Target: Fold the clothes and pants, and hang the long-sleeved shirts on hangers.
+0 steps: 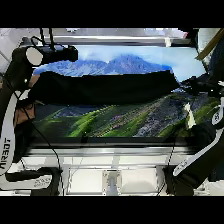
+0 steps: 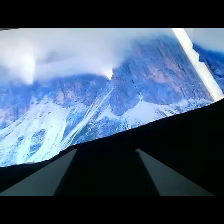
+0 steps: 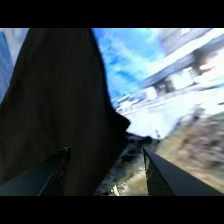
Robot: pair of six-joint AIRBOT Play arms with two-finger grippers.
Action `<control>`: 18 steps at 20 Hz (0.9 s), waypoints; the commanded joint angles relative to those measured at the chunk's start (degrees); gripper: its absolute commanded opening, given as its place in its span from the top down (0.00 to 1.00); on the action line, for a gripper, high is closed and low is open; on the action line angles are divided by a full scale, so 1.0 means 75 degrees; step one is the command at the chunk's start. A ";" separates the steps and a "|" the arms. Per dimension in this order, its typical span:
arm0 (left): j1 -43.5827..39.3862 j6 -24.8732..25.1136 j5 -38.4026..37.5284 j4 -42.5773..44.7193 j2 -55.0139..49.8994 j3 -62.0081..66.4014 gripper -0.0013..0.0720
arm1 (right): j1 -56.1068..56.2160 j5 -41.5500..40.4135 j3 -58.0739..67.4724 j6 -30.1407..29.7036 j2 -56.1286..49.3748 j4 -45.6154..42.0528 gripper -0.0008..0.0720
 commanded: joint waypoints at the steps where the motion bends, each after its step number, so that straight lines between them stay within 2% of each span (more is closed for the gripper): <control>1: -0.0029 0.0006 -0.0006 0.0006 -0.0020 0.0003 0.41 | 0.0449 -0.0163 0.0009 0.0087 -0.0163 -0.0061 0.27; 4: -0.0029 0.0006 -0.0009 0.0006 -0.0020 0.0003 0.41 | 0.0839 -0.0391 0.0009 0.0300 -0.0189 -0.0399 0.33; 7: -0.0029 0.0006 -0.0006 0.0006 -0.0026 0.0003 0.41 | 0.1099 -0.0493 0.0061 0.0405 -0.0187 -0.0405 0.34; 8: -0.0029 0.0006 -0.0003 0.0003 -0.0032 0.0003 0.41 | 0.1160 -0.0557 0.0169 0.0405 -0.0187 -0.0388 0.49; 9: -0.0029 0.0006 -0.0003 0.0003 -0.0058 0.0003 0.45 | 0.1212 -0.0606 0.0335 0.0402 -0.0187 -0.0388 0.74; 10: -0.0047 0.0006 -0.0003 0.0003 -0.0096 0.0000 0.64 | 0.1259 -0.0685 0.0554 0.0402 -0.0184 -0.0356 0.98; 11: -0.0070 0.0006 0.0000 -0.0023 -0.0137 0.0000 0.90 | 0.1268 -0.0731 0.0807 0.0405 -0.0184 -0.0356 0.98; 12: -0.0119 0.0006 0.0003 -0.0117 -0.0213 0.0000 0.96 | 0.1268 -0.0749 0.1128 0.0437 -0.0184 -0.0356 0.98; 15: -0.0376 0.0006 0.0093 -0.0889 -0.0580 0.0000 0.96 | 0.1271 -0.0592 0.1609 0.0452 0.0093 -0.0052 0.98; 18: -0.1090 0.0000 0.0102 -0.1387 -0.1282 0.0000 0.96 | 0.1381 0.0393 0.1609 0.0082 0.0761 -0.0047 0.98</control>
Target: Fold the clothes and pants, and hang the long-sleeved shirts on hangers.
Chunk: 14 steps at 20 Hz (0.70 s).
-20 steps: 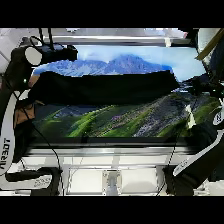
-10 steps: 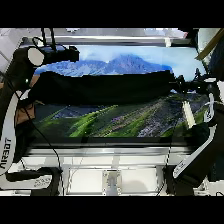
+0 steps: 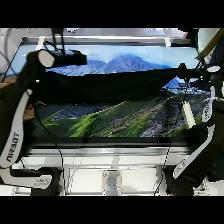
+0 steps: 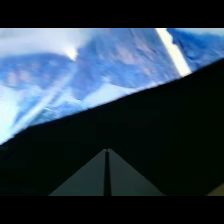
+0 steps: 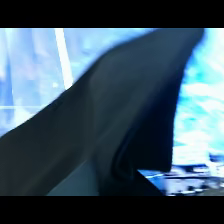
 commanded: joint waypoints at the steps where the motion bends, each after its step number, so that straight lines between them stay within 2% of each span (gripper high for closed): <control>1: -0.0822 -0.0029 0.0041 -0.0810 -0.0793 0.0000 0.96 | 0.0163 0.1285 0.0166 -0.0382 0.0659 0.0093 0.98; 4: -0.1842 -0.0023 0.0105 -0.1757 -0.1647 0.0003 0.96 | 0.0530 0.2850 0.0149 -0.0393 0.1370 -0.0437 0.98; 6: -0.2460 -0.0023 0.0484 -0.2072 -0.2145 0.0003 0.96 | 0.0871 0.3098 0.0079 -0.0388 0.1853 -0.0711 0.98; 10: -0.3378 -0.0023 0.1521 -0.2194 -0.2940 0.0006 0.96 | 0.1967 0.2489 0.0061 -0.0329 0.2226 -0.1422 0.98; 12: -0.3392 -0.0026 0.1580 -0.2072 -0.3051 0.0006 0.96 | 0.2736 0.2011 0.0012 -0.0058 0.2183 -0.2460 0.98; 14: -0.2911 -0.0032 0.1466 -0.1740 -0.2818 0.0006 0.96 | 0.3555 0.1239 -0.0198 0.0035 0.2154 -0.3416 0.98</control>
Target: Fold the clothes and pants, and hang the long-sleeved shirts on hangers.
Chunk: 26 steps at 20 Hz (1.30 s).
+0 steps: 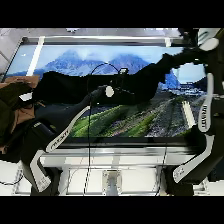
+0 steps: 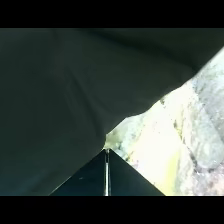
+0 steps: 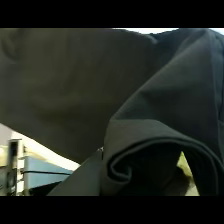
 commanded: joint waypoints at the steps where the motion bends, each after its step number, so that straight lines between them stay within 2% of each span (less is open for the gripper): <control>1: 0.0539 -0.0006 -0.0050 0.0364 0.0178 0.0003 0.96 | 0.1411 -0.1195 -0.0221 0.0221 0.0006 -0.1722 0.98; 6: 0.3101 -0.0003 -0.2206 0.1005 0.1635 0.0003 0.96 | 0.3174 -0.2882 -0.0233 0.0318 -0.0691 -0.2037 0.98; 11: 0.4540 0.0134 -0.3139 0.1014 0.2704 0.0003 0.96 | 0.4497 -0.4575 -0.0230 0.0551 -0.1644 -0.1920 0.98; 12: 0.4663 0.0149 -0.3217 0.1014 0.2806 0.0003 0.96 | 0.4645 -0.4864 -0.0227 0.0766 -0.1760 -0.1833 0.80; 13: 0.4733 0.0152 -0.3264 0.1014 0.2865 0.0003 0.96 | 0.4727 -0.5059 -0.0230 0.1043 -0.1810 -0.1644 0.41; 14: 0.4765 0.0154 -0.3276 0.1017 0.2885 0.0003 0.96 | 0.4747 -0.5068 -0.0227 0.1084 -0.1795 -0.1480 0.31; 17: 0.4779 0.0286 -0.3279 0.1017 0.2888 0.0003 0.96 | 0.4503 -0.4310 -0.0146 0.1067 -0.1507 -0.1842 0.31; 21: 0.4823 0.0353 -0.3366 0.1017 0.2897 0.0003 0.96 | 0.3060 -0.1533 -0.0122 0.1046 -0.0711 -0.3252 0.32; 23: 0.4858 0.0353 -0.3433 0.1017 0.2897 0.0003 0.96 | 0.1891 -0.0697 -0.0251 0.1046 -0.0455 -0.2739 0.32; 26: 0.4867 0.0347 -0.3430 0.1011 0.2897 0.0003 0.96 | 0.0297 -0.0769 -0.0793 0.1145 -0.0577 -0.0629 0.32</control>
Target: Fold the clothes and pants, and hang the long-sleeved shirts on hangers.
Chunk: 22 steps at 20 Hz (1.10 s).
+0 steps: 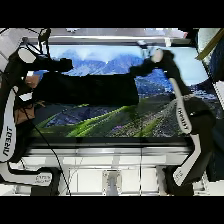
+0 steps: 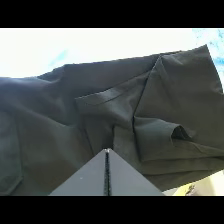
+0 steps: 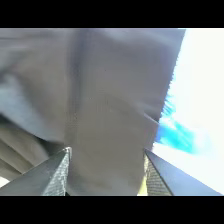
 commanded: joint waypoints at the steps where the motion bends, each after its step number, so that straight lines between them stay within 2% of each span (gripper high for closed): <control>1: 0.0029 0.0006 -0.0050 -0.0006 0.0009 0.0003 0.96 | -0.1693 0.0606 -0.0522 0.0149 -0.0125 0.2267 0.32; 3: 0.0029 0.0003 -0.0050 -0.0032 0.0009 0.0003 0.96 | -0.2151 0.0720 -0.0629 0.0082 -0.0682 0.3625 0.28; 5: 0.0020 0.0003 -0.0052 -0.0032 0.0009 0.0003 0.96 | -0.2212 0.0667 -0.0629 -0.0003 -0.1198 0.4130 0.26; 12: 0.0015 0.0006 -0.0050 -0.0032 0.0009 0.0003 0.96 | -0.1550 0.0181 -0.0624 0.0087 -0.2028 0.4004 0.26; 19: 0.0015 0.0006 -0.0052 -0.0032 0.0009 0.0003 0.96 | -0.0793 0.0117 -0.0624 0.0347 -0.2148 0.3689 0.28; 20: 0.0015 0.0006 -0.0052 -0.0032 0.0009 0.0003 0.96 | -0.0702 0.0108 -0.0621 0.0332 -0.2148 0.3692 0.34; 21: 0.0015 0.0006 -0.0052 -0.0032 0.0009 0.0003 0.96 | -0.0621 0.0076 -0.0621 0.0184 -0.2148 0.3724 0.48; 22: 0.0015 0.0006 -0.0052 -0.0029 0.0009 0.0003 0.96 | -0.0560 -0.0026 -0.0621 0.0082 -0.2148 0.3745 0.56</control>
